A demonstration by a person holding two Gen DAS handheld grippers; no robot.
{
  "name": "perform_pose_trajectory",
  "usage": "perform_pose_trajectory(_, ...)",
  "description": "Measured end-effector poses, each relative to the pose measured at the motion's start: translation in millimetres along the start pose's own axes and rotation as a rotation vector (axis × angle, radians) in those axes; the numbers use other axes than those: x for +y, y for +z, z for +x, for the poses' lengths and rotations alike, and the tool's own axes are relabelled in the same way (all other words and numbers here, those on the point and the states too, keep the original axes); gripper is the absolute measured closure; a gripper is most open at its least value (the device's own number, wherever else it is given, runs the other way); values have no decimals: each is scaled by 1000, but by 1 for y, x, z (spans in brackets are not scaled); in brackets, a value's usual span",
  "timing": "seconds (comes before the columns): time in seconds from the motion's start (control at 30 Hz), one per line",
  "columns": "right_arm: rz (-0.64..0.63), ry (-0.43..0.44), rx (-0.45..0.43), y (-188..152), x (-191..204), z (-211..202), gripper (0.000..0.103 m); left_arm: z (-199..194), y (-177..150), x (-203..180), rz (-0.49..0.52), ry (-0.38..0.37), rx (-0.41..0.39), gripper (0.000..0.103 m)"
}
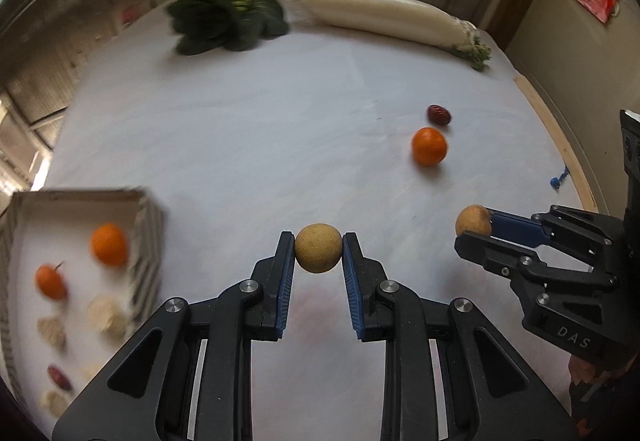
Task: Organize fruits
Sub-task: 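Carry the yellow fruit over the tray with the left tool while the right tool carries the brown fruit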
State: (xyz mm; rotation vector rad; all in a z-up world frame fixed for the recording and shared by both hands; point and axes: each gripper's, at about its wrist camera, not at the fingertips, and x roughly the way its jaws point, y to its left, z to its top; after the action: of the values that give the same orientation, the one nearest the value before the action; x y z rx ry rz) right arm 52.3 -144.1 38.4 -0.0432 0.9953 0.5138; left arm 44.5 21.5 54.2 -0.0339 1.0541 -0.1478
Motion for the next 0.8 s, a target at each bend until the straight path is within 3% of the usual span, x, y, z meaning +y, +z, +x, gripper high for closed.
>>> perform_pose_trajectory(0.8,-321,169,30,-2,174,14,76,-98,-97,112,-247,229,-72,80)
